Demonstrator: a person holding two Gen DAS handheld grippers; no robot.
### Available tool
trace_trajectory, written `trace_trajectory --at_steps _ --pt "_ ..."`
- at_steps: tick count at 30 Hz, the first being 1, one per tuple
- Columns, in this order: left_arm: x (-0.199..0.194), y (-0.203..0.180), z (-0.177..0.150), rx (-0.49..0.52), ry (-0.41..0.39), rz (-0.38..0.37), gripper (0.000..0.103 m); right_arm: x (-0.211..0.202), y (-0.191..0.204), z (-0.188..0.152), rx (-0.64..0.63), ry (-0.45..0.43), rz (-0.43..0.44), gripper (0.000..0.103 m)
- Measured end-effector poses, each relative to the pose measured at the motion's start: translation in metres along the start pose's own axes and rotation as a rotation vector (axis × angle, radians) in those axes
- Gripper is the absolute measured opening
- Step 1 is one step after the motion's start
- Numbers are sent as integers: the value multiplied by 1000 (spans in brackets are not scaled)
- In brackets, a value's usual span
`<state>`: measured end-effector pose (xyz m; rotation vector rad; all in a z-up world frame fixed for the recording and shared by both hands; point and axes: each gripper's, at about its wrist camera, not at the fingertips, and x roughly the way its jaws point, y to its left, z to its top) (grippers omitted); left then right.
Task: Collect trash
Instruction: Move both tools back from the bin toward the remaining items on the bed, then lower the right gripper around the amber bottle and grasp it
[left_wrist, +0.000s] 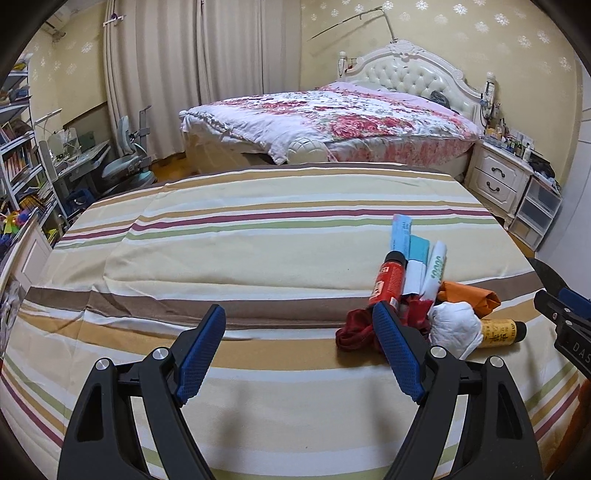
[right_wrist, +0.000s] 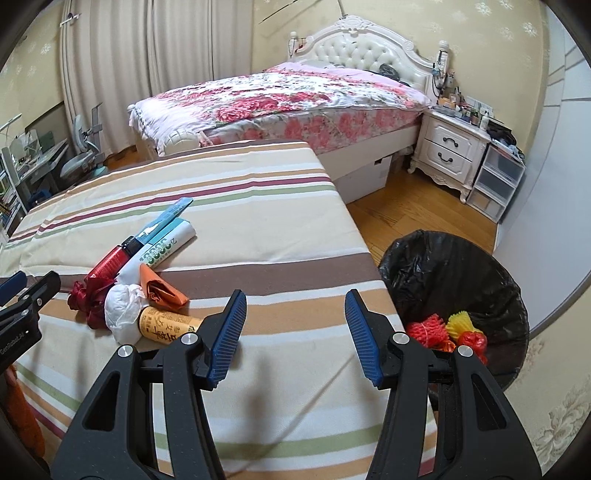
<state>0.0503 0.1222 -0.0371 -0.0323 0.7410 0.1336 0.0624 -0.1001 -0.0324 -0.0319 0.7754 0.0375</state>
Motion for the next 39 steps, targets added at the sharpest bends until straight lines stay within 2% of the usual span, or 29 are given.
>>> trace_trajectory --at_steps 11,21,32,37,39 --pt "8 11 -8 -19 28 4 79 16 14 -7 -39 57 8 54" --pt "7 17 -11 -32 35 15 79 6 30 -21 -71 90 75 54" --pt "6 22 -14 -42 37 22 79 -16 47 -19 -107 50 143 54" --pt "5 21 -15 -41 39 23 79 -10 65 -25 -154 80 185 54" --pt "4 21 -16 -39 37 21 79 -6 72 -28 -172 91 194 50"
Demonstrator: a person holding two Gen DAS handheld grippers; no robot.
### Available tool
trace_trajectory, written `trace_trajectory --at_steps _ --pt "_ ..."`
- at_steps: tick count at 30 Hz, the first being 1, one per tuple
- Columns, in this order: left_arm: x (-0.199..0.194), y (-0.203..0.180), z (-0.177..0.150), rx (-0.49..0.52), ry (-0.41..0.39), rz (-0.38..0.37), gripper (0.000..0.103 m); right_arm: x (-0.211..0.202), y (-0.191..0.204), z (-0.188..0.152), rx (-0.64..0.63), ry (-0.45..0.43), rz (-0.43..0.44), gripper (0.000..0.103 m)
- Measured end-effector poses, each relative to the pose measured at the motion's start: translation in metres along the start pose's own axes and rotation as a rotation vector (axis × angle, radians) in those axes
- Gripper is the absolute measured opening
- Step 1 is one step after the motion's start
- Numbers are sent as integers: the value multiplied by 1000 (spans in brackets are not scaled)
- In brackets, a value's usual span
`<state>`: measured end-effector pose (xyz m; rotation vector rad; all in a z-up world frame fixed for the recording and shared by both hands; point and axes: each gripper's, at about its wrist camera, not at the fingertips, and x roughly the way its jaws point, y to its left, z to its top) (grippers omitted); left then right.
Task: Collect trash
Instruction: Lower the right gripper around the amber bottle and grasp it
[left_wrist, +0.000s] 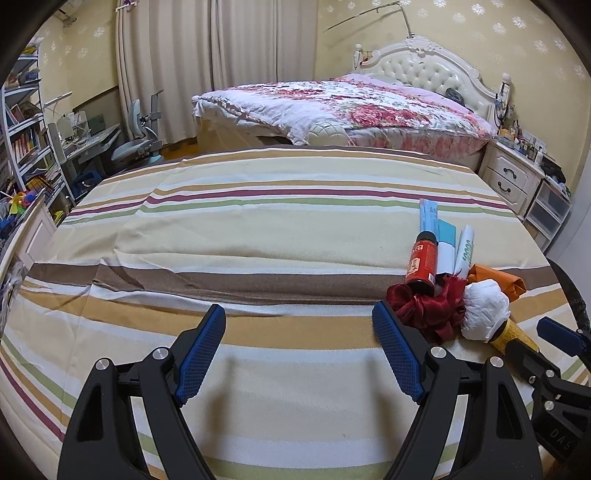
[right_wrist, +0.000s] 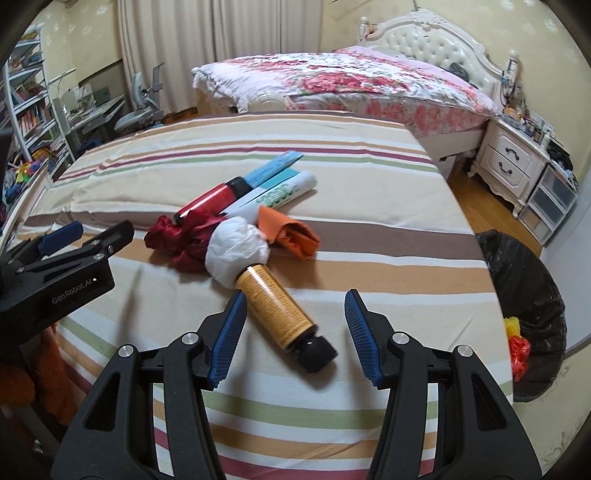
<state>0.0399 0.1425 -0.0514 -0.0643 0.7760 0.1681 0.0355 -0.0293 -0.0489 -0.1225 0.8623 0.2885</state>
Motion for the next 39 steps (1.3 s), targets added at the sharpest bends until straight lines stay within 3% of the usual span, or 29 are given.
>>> trace_trajectory --at_steps 2,5,22,39 --pt "0 -1 -1 5 -1 -1 79 5 3 -2 -10 21 13 38" --pt "0 -2 -2 7 2 -3 79 6 3 -5 -14 27 13 33" --pt "0 -30 -2 62 10 -29 79 -4 -55 -20 112 7 -80 31" --pt "11 -57 9 100 8 -115 82 -2 -60 -17 112 -5 -77 32"
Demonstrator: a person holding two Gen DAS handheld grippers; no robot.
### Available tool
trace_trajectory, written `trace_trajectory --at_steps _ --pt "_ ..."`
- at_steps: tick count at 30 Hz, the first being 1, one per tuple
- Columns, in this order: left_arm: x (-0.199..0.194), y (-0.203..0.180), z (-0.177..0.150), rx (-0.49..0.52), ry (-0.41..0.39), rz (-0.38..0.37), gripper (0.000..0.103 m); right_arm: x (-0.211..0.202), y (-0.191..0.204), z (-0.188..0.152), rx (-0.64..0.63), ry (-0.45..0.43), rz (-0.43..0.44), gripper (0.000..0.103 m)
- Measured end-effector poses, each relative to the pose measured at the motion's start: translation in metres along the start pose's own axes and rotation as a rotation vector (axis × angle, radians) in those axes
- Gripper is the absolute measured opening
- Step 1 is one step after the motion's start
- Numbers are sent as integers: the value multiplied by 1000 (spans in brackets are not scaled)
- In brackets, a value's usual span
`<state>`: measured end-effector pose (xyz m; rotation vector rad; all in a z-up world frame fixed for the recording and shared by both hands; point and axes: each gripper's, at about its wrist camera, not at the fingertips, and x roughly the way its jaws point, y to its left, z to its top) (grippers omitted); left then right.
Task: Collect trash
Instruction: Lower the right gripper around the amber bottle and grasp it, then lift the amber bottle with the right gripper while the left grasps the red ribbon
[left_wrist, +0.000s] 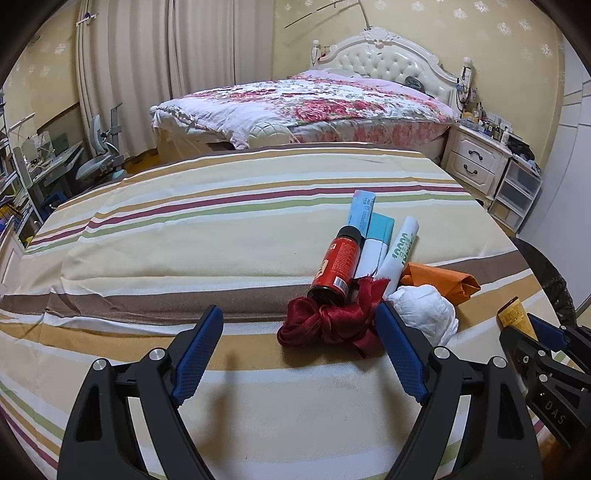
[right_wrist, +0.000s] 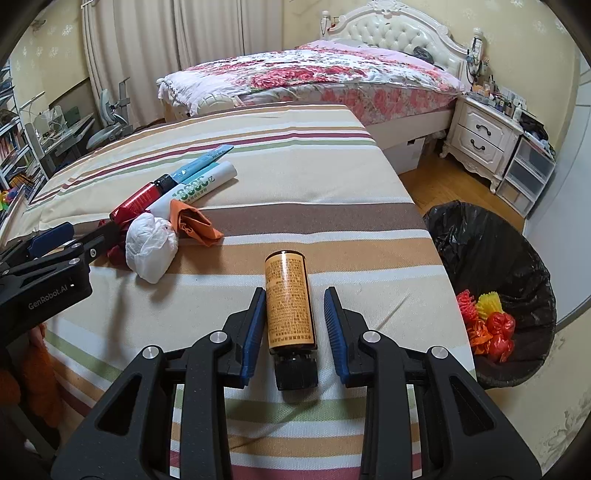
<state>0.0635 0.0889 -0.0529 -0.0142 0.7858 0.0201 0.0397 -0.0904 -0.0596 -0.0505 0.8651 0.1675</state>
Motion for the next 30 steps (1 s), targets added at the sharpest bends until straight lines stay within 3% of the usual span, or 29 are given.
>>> trace_trajectory --at_steps 6,12,16,30 --pt "6 -1 2 6 28 -34 81 3 3 4 -12 -2 -10 32" --pt "6 -1 -3 13 42 -104 55 3 5 3 -18 -4 -15 33" --pt "3 -4 -5 27 40 -116 48 4 5 3 -17 -4 -15 33" --pt "-10 4 -16 11 38 -130 43 3 6 3 -18 -6 -19 33"
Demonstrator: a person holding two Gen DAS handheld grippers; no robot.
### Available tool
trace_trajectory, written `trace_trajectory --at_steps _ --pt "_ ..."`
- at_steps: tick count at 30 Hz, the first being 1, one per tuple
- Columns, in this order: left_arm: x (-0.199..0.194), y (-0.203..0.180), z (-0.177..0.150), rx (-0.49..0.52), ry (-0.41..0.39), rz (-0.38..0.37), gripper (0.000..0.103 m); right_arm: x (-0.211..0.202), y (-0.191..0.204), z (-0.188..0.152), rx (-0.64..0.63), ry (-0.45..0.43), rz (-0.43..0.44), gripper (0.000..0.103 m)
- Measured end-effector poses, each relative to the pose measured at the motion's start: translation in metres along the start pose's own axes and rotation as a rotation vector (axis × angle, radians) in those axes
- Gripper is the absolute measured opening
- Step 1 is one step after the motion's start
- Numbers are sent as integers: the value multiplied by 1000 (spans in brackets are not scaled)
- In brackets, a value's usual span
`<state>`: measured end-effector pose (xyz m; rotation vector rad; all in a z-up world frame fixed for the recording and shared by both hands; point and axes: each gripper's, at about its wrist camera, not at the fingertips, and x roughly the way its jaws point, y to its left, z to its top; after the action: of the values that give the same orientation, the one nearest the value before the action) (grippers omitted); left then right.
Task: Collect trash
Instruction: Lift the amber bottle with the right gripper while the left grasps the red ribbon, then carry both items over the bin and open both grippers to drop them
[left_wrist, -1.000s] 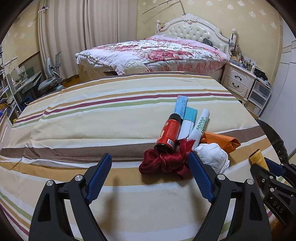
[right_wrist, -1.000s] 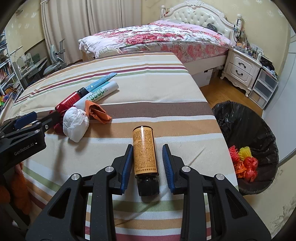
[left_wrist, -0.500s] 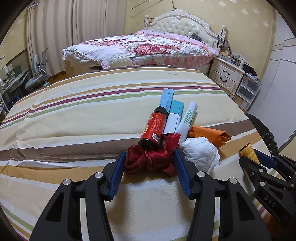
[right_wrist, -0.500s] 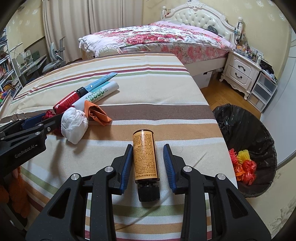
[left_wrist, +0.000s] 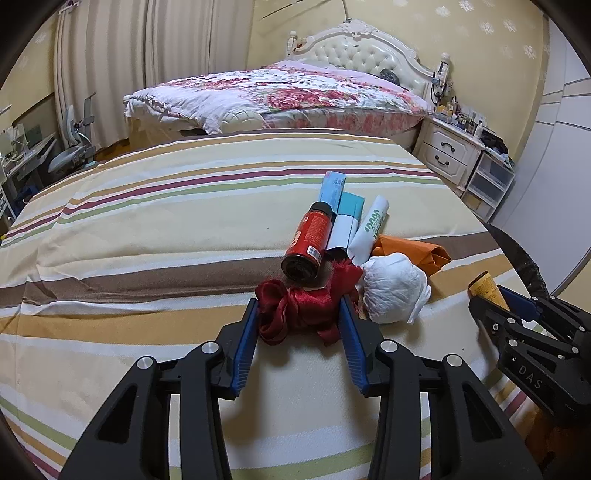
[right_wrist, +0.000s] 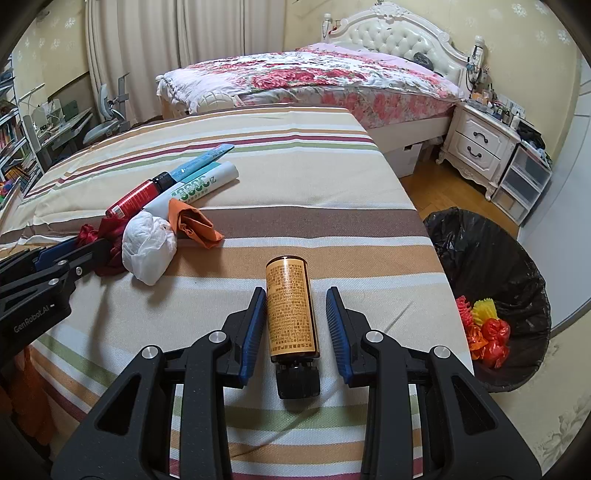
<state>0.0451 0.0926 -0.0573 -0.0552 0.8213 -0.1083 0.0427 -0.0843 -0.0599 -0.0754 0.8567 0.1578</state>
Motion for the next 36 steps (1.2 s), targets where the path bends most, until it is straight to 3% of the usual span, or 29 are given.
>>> trace_trajectory --at_steps 9,11,22,29,36 --pt "-7 9 -5 -20 -2 10 42 -3 0 0 -8 -3 -11 30" --pt "-8 10 -6 -25 -3 10 41 -4 1 -1 -11 -4 -11 23" --pt "-32 7 -2 -35 -54 -14 39 -16 -15 -2 45 -30 7 23" --pt "-45 -19 12 -4 -101 -67 39 -34 -42 2 92 -72 -33 23" --pt "-41 -68 32 68 -129 -137 39 -48 -96 6 174 -113 -139 23"
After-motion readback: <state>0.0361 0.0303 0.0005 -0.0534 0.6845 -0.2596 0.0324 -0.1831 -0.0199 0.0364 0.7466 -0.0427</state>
